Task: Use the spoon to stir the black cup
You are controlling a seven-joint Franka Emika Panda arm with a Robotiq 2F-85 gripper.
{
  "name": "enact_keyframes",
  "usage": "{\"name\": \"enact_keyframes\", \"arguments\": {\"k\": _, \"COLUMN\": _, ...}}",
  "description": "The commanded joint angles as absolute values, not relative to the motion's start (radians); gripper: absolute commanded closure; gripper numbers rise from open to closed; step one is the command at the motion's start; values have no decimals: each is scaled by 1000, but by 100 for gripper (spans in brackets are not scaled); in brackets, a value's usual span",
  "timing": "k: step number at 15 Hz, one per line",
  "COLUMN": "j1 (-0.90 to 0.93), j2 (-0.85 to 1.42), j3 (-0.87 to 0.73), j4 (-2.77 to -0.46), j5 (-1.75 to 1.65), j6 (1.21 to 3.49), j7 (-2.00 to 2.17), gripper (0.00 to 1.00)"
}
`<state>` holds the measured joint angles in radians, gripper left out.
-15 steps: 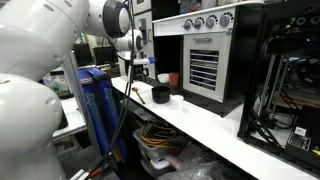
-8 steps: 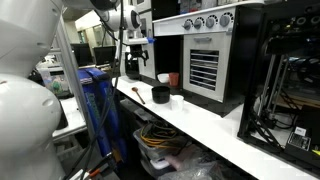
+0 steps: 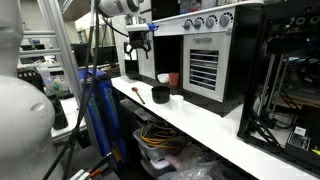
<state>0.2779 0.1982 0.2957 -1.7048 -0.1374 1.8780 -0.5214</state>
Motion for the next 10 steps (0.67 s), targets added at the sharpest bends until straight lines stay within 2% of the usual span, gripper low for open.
{"name": "enact_keyframes", "arguments": {"k": 1, "j1": 239, "j2": -8, "j3": 280, "j4": -1945, "j5": -79, "j6": 1946, "j7": -500, "gripper": 0}}
{"name": "enact_keyframes", "arguments": {"k": 7, "j1": 243, "j2": -241, "j3": 224, "j4": -2246, "j5": -23, "j6": 2080, "j7": -435, "gripper": 0}}
{"name": "enact_keyframes", "arguments": {"k": 8, "j1": 253, "j2": -155, "j3": 230, "j4": -2116, "j5": -44, "j6": 2001, "j7": -448, "gripper": 0}}
{"name": "enact_keyframes", "arguments": {"k": 10, "j1": 256, "j2": -207, "j3": 220, "j4": -2196, "j5": -44, "j6": 2040, "j7": -437, "gripper": 0}}
